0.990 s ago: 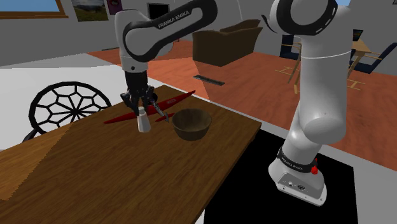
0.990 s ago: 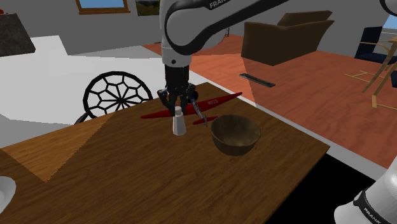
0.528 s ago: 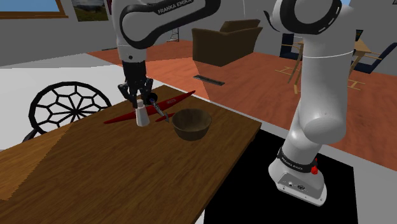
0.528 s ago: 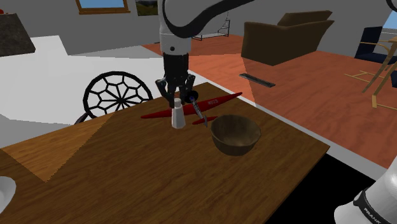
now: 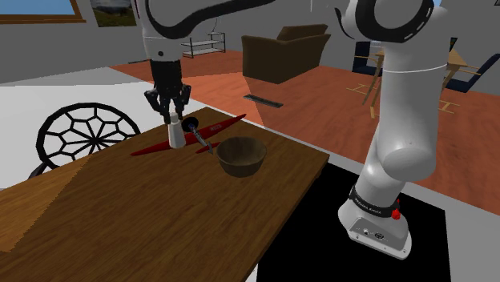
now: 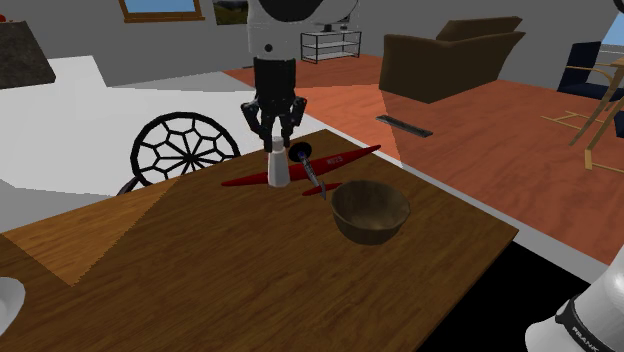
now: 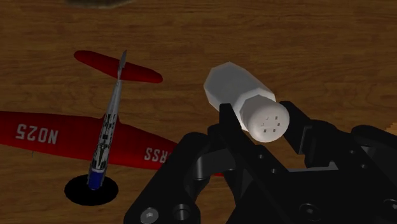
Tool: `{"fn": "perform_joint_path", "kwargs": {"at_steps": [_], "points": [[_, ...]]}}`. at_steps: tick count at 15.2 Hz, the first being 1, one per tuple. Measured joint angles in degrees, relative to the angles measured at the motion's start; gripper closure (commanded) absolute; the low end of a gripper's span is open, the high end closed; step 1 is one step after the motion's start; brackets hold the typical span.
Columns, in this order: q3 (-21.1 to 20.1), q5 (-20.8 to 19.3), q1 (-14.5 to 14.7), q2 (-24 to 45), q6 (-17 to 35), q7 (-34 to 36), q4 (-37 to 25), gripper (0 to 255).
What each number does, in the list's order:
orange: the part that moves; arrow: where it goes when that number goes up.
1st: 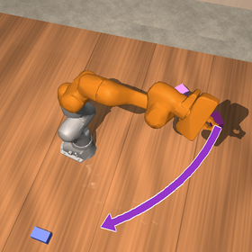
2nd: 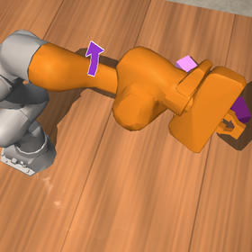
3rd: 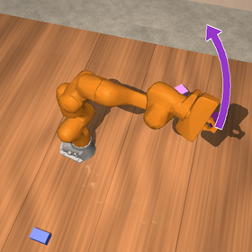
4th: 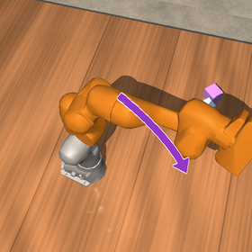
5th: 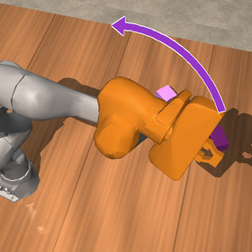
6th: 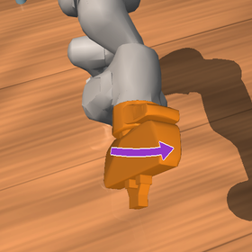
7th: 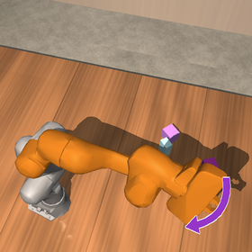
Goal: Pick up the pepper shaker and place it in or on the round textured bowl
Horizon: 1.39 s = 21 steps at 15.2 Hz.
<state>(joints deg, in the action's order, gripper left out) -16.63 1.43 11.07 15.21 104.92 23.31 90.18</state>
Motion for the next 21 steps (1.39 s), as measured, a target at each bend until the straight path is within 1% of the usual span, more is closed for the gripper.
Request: {"fn": "perform_joint_path", "kwargs": {"at_steps": [8,9,13,14,16,19,21], "points": [[-0.1,-0.1,0.2,0.1,-6.1,0.4,-6.2,255],[-0.1,0.3,-0.2,-1.2,-6.2,0.1,-5.0,255],[0.5,2.8,-2.2,-9.9,-5.3,-2.6,4.5,255],[0.9,3.7,-2.8,-12.8,-5.0,-3.6,7.7,255],[1.4,4.7,-3.4,-16.7,-5.0,-4.9,11.5,255],[2.9,6.4,-4.5,-24.1,-5.9,-7.9,18.1,255],[3.8,7.1,-4.9,-27.9,-6.8,-9.3,21.2,255]]}}
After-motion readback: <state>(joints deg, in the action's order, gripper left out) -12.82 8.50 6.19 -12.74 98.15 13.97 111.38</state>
